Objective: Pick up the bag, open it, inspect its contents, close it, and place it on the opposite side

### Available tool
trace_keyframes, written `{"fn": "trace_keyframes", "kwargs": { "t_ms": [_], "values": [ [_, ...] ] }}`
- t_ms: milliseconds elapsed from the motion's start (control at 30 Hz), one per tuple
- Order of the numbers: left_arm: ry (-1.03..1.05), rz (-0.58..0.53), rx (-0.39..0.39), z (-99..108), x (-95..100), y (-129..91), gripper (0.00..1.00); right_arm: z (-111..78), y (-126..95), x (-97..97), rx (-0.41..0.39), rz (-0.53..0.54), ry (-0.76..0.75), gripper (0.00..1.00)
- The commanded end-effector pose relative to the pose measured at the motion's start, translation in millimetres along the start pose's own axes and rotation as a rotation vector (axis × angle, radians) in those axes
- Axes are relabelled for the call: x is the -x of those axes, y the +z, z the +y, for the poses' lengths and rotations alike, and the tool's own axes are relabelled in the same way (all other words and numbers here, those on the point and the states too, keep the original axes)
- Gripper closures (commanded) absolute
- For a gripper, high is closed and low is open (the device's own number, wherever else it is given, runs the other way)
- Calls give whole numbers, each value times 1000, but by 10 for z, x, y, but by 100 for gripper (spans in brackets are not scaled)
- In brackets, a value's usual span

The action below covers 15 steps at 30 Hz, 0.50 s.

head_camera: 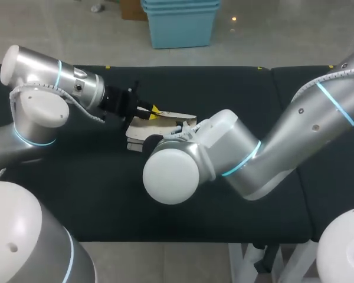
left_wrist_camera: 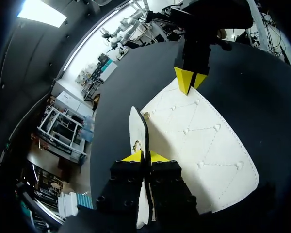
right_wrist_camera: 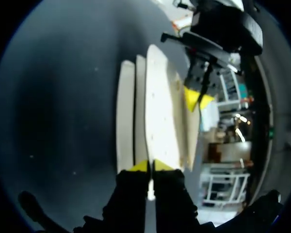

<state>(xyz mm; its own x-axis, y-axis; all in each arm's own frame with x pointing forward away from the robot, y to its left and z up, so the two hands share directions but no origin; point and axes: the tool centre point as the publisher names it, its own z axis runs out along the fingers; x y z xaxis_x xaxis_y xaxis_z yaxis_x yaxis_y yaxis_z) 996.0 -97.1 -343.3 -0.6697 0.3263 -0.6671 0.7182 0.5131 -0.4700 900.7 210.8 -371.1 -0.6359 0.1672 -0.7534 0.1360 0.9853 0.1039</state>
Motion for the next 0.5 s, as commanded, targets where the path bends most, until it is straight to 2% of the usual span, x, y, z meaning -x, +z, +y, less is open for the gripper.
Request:
{"fn": "trace_keyframes", "kwargs": {
  "t_ms": [33, 433, 467, 500],
  "values": [
    [1, 1, -2, 3, -157, 43, 100, 13, 25, -26, 0, -3, 1, 100],
    [0, 17, -16, 72, -269, -2, 100, 13, 25, -26, 0, -3, 1, 100],
    [1, 15, -19, 66, -263, -13, 96, 13, 25, -26, 0, -3, 1, 100],
    [1, 5, -18, 55, -250, -27, 84, 13, 25, -26, 0, -3, 1, 100]
  ]
}}
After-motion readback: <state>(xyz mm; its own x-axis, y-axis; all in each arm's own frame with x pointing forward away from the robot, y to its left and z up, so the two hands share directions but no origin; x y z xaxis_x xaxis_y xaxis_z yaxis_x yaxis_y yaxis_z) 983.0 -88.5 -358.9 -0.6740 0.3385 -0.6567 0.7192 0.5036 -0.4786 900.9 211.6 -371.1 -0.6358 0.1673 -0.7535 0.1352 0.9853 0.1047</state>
